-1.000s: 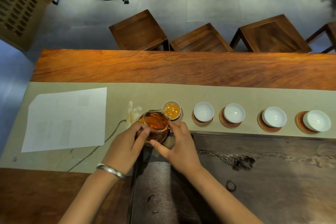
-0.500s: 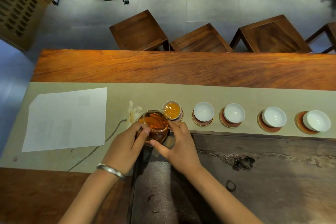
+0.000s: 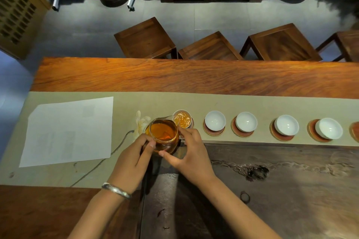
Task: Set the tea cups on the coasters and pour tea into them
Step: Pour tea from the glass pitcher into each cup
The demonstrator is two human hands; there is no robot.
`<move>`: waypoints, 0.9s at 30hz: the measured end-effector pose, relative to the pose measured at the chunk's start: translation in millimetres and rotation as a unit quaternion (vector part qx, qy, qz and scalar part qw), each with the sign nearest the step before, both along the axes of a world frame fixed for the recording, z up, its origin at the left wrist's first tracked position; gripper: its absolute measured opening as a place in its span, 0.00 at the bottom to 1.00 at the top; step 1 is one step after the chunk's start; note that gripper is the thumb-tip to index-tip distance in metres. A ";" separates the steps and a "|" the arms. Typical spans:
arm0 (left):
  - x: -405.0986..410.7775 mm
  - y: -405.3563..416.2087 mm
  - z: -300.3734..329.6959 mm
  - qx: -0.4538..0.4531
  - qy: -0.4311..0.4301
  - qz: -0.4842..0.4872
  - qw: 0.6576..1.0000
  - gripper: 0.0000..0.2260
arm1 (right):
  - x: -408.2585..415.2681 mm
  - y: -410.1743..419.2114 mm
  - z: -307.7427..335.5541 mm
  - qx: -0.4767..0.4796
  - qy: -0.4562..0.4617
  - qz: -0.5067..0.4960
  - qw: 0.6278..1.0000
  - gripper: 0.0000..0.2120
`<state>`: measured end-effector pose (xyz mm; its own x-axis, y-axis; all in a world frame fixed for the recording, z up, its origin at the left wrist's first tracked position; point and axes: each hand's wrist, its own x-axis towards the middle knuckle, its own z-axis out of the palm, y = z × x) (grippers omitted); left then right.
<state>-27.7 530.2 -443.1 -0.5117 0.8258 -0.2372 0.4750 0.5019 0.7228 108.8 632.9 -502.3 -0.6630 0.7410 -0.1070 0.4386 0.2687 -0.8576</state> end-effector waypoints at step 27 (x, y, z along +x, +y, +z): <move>71.8 36.5 18.8 0.014 -0.029 0.000 0.999 0.07 | 71.5 31.2 22.2 -0.015 0.034 -0.014 0.999 0.33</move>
